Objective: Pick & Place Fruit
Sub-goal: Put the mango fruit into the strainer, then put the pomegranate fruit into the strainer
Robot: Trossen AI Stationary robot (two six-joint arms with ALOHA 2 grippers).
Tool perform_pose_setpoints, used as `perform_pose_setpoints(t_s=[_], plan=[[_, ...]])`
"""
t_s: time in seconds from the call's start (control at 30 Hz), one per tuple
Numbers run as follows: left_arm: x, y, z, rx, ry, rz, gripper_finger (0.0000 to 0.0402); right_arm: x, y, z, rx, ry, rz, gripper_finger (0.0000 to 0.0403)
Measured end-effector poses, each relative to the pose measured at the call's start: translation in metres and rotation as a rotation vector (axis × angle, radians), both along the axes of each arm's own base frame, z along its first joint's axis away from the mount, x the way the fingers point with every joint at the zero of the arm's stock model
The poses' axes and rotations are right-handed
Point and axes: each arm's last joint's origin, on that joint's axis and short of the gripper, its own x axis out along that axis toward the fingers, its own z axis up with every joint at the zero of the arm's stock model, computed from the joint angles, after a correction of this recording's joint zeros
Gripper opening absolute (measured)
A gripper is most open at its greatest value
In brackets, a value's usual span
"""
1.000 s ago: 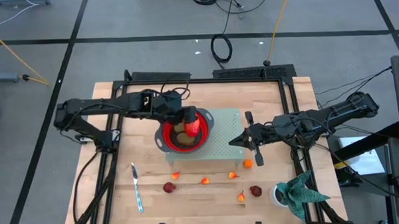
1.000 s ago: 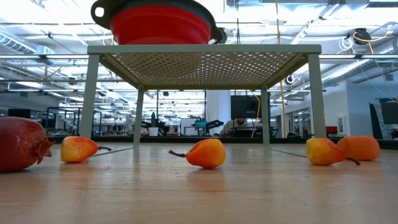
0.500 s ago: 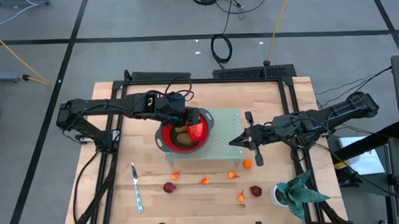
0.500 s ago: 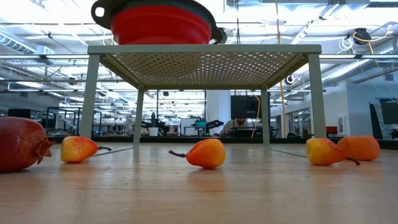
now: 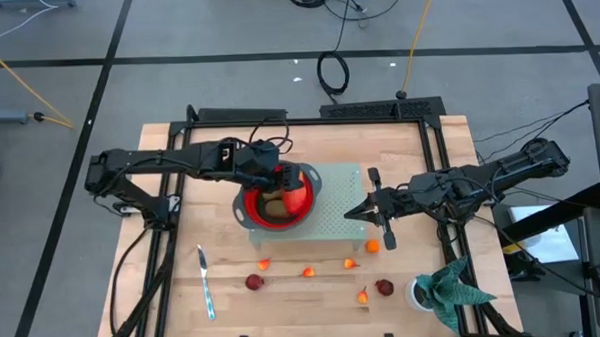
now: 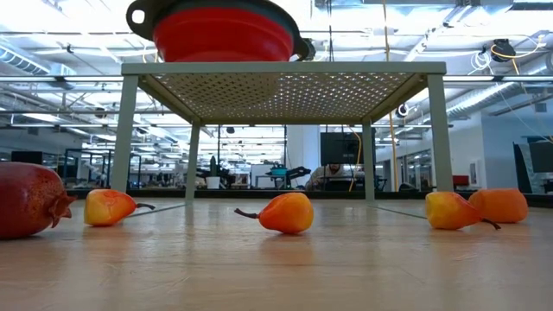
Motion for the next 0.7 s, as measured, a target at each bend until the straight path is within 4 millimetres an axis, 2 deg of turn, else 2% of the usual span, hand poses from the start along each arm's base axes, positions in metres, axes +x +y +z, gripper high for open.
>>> perform_pose_setpoints(t_s=[0.17,0.3,0.57,0.7], plan=[[0.0,0.0,0.0,-0.007,-0.002,-0.006,0.0321,0.0,0.0,0.0,0.0,0.0,0.0,0.0001],[-0.002,0.001,0.003,-0.017,-0.014,-0.015,0.0326,0.0,0.0,0.0,0.0,0.0,0.0,0.0001],[-0.023,0.0,0.025,0.034,-0.076,-0.029,0.0296,0.0,0.0,0.001,0.009,-0.005,-0.002,0.0001],[-0.035,-0.007,0.037,0.1,-0.119,-0.093,0.0276,0.0,0.0,0.001,0.01,-0.008,-0.002,0.0001]])
